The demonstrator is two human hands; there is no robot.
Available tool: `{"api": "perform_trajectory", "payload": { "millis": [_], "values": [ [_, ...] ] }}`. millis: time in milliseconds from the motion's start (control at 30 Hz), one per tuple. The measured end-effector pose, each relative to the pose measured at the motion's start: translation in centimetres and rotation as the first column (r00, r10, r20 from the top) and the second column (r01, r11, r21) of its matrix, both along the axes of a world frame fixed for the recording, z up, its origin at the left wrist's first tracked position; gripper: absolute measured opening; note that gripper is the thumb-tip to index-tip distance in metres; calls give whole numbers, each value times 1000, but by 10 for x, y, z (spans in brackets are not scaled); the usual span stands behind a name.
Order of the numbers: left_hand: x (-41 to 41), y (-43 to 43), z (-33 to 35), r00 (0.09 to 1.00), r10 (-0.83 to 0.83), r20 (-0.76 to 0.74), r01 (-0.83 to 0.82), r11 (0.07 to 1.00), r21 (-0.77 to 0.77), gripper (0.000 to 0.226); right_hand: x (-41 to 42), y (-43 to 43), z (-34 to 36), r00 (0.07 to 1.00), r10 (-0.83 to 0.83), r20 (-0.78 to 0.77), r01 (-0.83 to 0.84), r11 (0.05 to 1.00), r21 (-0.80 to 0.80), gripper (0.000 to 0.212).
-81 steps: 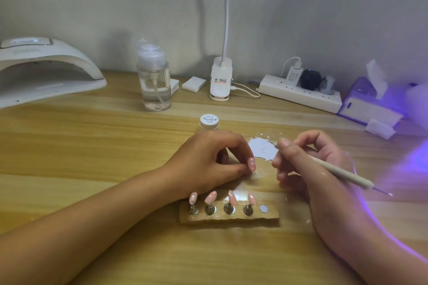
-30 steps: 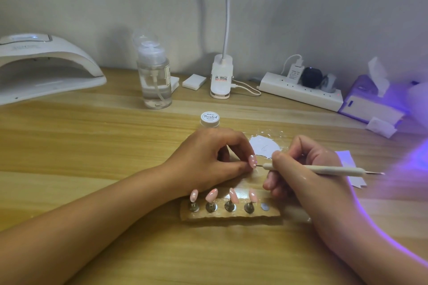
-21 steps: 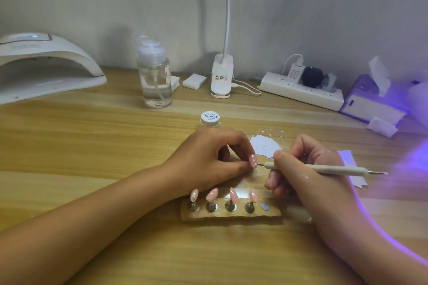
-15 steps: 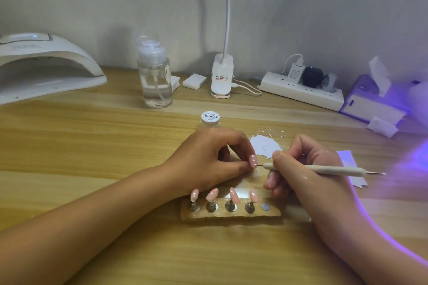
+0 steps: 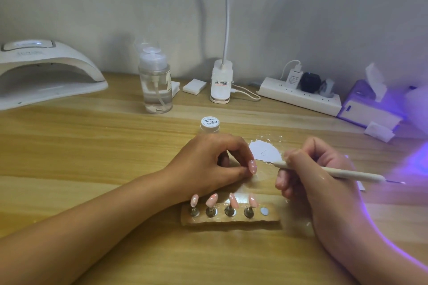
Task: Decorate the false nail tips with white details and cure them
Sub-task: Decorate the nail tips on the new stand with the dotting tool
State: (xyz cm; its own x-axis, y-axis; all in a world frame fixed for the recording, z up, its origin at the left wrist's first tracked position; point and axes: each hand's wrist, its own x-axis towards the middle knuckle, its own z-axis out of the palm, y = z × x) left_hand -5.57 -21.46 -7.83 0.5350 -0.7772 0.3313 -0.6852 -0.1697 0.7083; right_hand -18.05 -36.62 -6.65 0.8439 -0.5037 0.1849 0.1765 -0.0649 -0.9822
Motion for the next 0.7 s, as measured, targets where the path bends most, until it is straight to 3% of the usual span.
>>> {"api": "perform_trajectory", "payload": {
  "millis": [100,200,367,467,700],
  "values": [
    [0,1,0,1000,2,18,-2,1000,-8,15,-2,2,1,996,-51,67,53,998,-32,31],
    [-1,1,0,999,12,29,-11,999,-42,15,-6,4,3,983,-118,139,143,973,-182,15],
    [-5,-1,5,997,54,62,-43,986,-161,10,-3,3,-1,995,-82,51,95,917,-387,9],
    [-8,0,9,992,60,113,-38,982,-187,13,0,4,-7,999,-50,9,47,850,-524,34],
    [-9,1,11,992,86,96,-70,985,-155,30,3,7,-10,998,-20,63,51,836,-546,44]
  ]
}}
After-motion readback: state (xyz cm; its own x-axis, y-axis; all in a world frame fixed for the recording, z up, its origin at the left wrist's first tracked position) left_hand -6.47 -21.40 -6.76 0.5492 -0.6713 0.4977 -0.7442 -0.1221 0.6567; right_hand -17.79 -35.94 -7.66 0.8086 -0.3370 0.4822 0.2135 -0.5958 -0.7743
